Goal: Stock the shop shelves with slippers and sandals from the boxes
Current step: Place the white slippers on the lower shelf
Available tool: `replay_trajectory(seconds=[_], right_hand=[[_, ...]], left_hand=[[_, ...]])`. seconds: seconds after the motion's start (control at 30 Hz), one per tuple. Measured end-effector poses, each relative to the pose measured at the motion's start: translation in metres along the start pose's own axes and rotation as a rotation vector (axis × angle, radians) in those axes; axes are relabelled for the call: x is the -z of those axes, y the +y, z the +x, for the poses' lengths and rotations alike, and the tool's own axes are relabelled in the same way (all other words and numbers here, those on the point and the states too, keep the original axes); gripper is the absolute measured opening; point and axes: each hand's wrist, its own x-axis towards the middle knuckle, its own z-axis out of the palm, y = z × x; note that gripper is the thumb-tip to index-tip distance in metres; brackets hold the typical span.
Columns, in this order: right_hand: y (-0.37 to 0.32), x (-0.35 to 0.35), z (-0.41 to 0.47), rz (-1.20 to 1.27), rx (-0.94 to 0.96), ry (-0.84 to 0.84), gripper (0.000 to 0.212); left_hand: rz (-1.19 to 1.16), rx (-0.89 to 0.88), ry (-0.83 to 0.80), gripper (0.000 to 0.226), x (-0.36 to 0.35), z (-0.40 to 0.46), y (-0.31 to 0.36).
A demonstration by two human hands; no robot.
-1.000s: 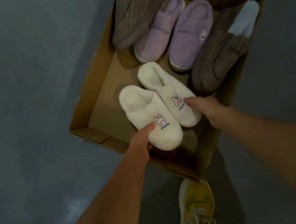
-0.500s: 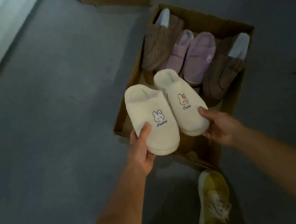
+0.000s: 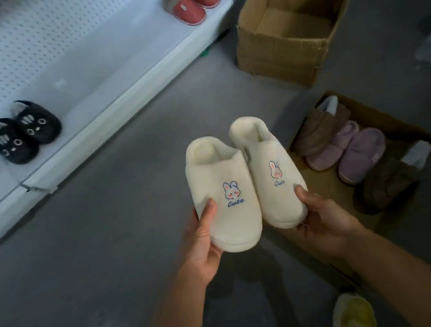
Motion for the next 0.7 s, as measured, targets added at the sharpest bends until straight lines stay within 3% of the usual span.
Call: replay_trajectory(seconds=[0.07, 0.13, 0.23, 0.37, 0.57, 0.7], right_hand=[[0.008, -0.033, -0.008, -0.008, 0.002, -0.053, 0.092], [0.018, -0.067, -0.016, -0.047, 0.021, -0.080, 0.098], [0.036, -0.120, -0.025, -0.141, 0.036, -0.092, 0.062], [0.070, -0.197, -0.038, -0.282, 0.033, -0.137, 0.046], [0.136, -0.308, -0.058, -0.370, -0.026, -0.198, 0.044], [0.181, -0.387, -0.075, -0.400, -0.060, -0.240, 0.045]], left_hand=[[-0.033, -0.022, 0.006, 0.049, 0.021, -0.013, 0.023], [-0.056, -0.046, 0.012, 0.051, 0.044, -0.026, 0.047], [-0.066, -0.088, -0.001, 0.049, 0.083, -0.047, 0.083], [-0.048, -0.119, 0.010, 0.050, 0.142, -0.082, 0.135], [-0.080, -0.147, 0.137, 0.058, 0.240, -0.140, 0.208], [-0.174, -0.201, 0.168, 0.048, 0.305, -0.182, 0.260]])
